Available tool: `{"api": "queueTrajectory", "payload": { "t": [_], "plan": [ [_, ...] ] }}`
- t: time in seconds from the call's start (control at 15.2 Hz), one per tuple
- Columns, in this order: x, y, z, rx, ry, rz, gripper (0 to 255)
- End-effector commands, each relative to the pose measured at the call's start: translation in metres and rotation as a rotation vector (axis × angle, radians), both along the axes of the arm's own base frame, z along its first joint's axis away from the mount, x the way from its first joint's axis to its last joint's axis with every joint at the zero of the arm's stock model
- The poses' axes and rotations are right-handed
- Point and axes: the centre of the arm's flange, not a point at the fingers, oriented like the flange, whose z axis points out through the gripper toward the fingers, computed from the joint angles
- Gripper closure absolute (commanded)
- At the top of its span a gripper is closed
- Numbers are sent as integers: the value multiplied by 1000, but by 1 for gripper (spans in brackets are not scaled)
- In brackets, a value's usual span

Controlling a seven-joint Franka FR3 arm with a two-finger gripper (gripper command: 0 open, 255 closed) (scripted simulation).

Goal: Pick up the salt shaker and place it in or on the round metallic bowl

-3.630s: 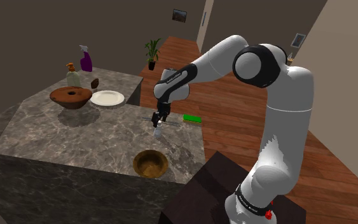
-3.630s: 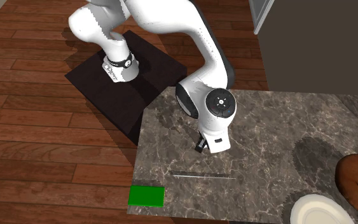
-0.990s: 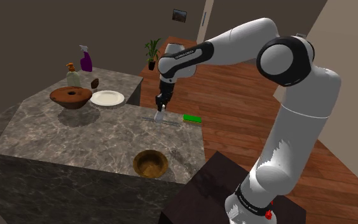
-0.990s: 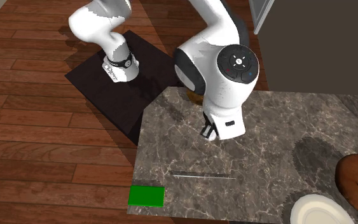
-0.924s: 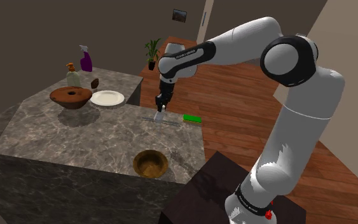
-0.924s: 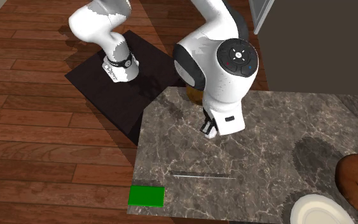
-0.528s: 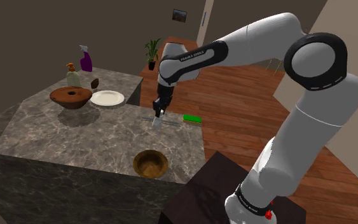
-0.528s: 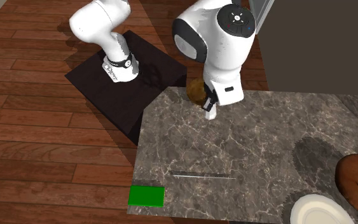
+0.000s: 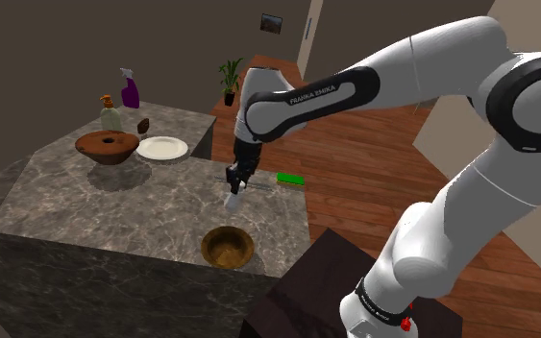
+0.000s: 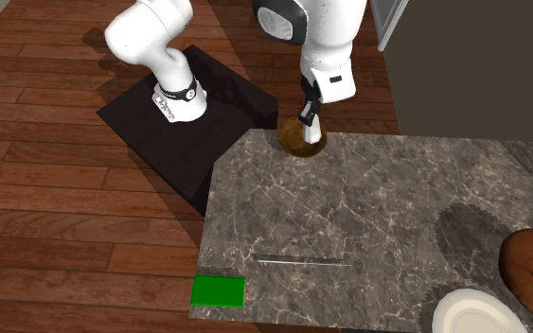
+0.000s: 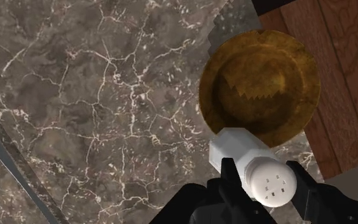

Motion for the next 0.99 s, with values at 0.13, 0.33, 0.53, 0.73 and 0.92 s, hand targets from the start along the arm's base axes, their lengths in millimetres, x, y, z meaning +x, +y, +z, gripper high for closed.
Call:
{"api": "queueTrajectory", "payload": {
  "t": [0.13,0.33,0.53,0.73,0.92],
  "plan": [
    [-37,49,11,-1,0,-1,255],
    [-37,49,-5,-1,0,-1,255],
    [-37,49,-21,-1,0,-1,255],
    [-37,49,-37,-1,0,-1,255],
    [-37,49,-53,-1,0,-1,255]
  ]
}}
